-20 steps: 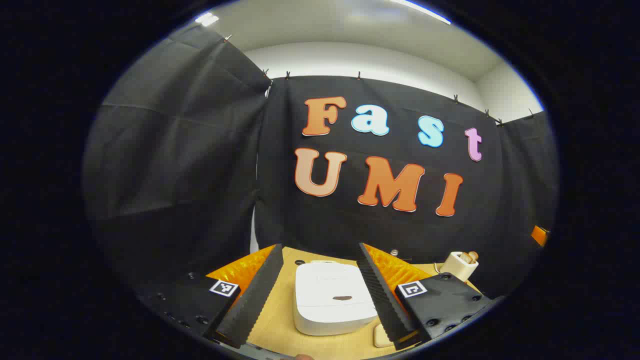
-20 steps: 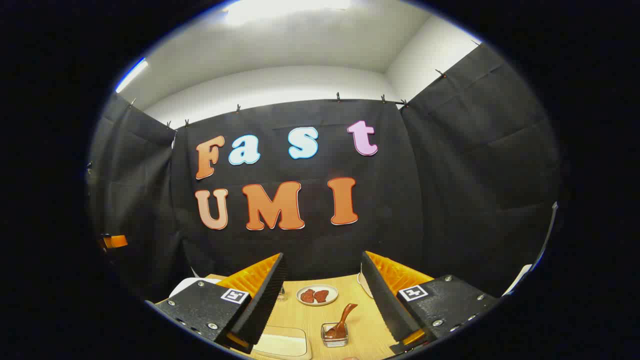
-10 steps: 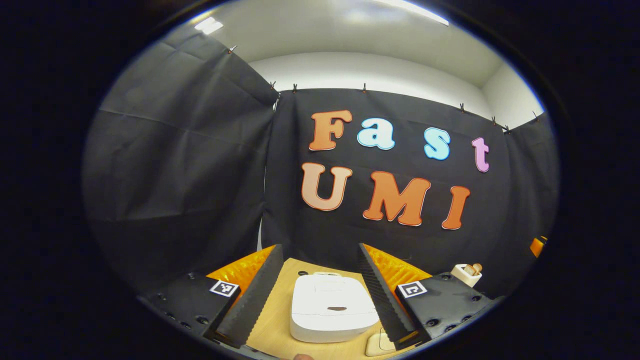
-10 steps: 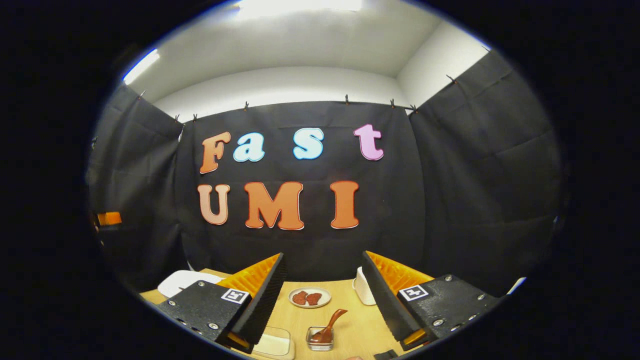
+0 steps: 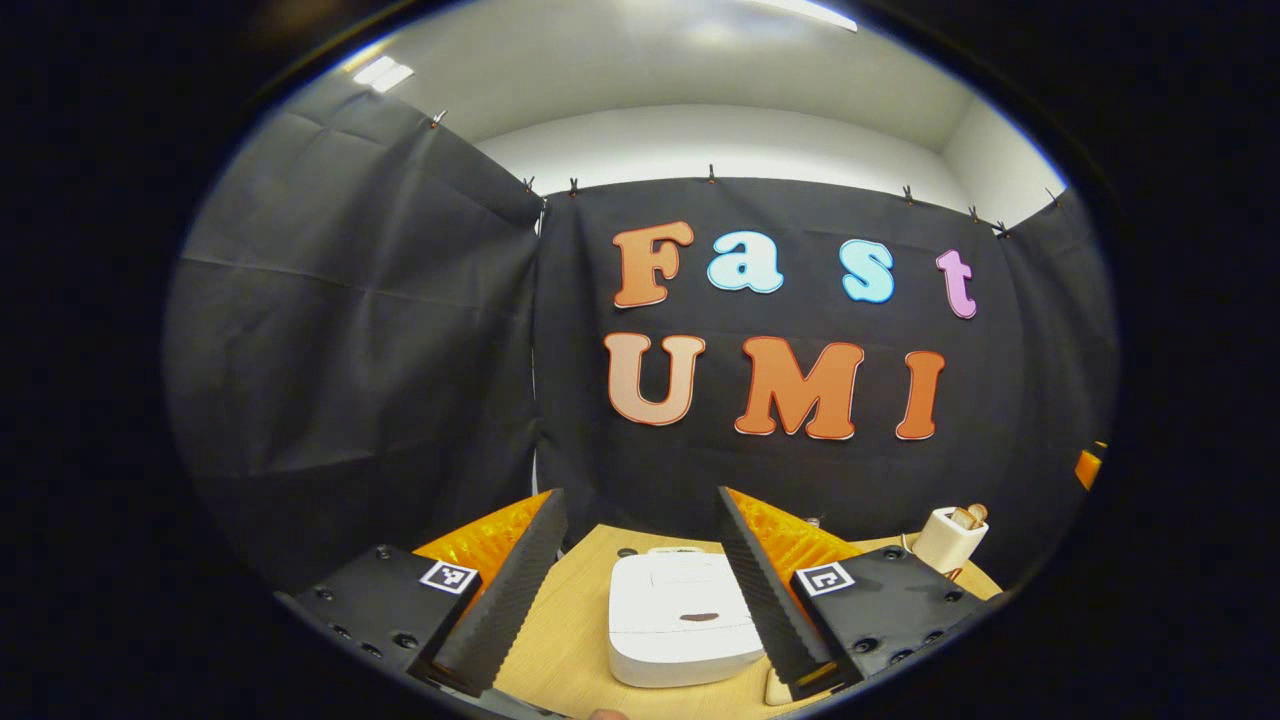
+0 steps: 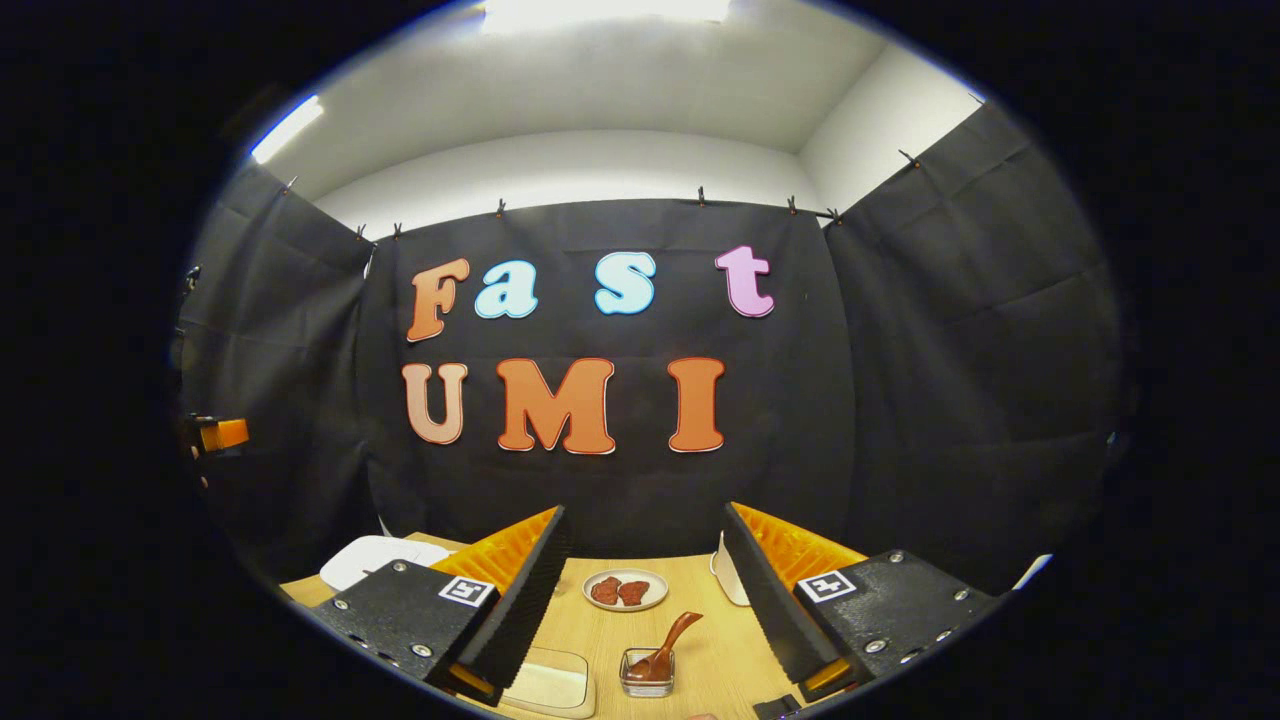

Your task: Close the left gripper, press the button to open the rice cooker; take a wooden spoon from the chopstick holder with the right hand, scoop a spoonful of rice and pour it into the rice cooker, then put the wooden spoon back into the chopstick holder.

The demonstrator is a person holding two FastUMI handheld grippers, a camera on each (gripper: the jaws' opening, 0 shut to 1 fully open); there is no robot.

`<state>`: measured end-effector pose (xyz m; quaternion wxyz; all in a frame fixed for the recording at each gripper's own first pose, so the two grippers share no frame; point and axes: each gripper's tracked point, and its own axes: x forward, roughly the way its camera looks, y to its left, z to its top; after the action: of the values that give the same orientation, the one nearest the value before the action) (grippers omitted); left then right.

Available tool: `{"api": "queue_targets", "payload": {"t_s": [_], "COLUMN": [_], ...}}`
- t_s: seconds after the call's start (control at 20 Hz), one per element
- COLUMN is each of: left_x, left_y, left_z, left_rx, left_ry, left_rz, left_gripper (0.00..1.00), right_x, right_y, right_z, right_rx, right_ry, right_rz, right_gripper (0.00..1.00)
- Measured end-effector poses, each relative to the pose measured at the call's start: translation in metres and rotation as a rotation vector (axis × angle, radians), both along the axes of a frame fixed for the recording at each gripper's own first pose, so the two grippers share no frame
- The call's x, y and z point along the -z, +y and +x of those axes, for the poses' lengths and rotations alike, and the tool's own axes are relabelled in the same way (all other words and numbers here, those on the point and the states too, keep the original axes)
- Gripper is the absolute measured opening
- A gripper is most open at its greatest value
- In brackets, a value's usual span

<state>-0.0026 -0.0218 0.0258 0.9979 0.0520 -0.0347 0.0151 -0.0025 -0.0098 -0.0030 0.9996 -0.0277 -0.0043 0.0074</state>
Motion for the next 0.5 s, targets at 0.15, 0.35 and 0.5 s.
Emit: {"api": "queue_targets", "payload": {"t_s": [0.15, 0.35, 0.5], "left_x": [-0.003, 0.018, 0.031], "left_y": [0.001, -0.008, -0.005], "left_z": [0.006, 0.026, 0.038], "left_rx": [-0.003, 0.029, 0.006], "left_ry": [-0.029, -0.004, 0.033], "left_rz": [-0.018, -0.073, -0.027], "left_gripper": [1.0, 0.96, 0.51], "right_x": [0.002, 0.011, 0.015], "right_y": [-0.001, 0.0, -0.001], "right_z": [-0.001, -0.001, -0.001], "right_rx": [0.013, 0.012, 0.015], "right_ry": [-0.001, 0.034, 0.051], "right_rz": [-0.012, -0.02, -0.017], "right_gripper": [0.95, 0.95, 0.95]}}
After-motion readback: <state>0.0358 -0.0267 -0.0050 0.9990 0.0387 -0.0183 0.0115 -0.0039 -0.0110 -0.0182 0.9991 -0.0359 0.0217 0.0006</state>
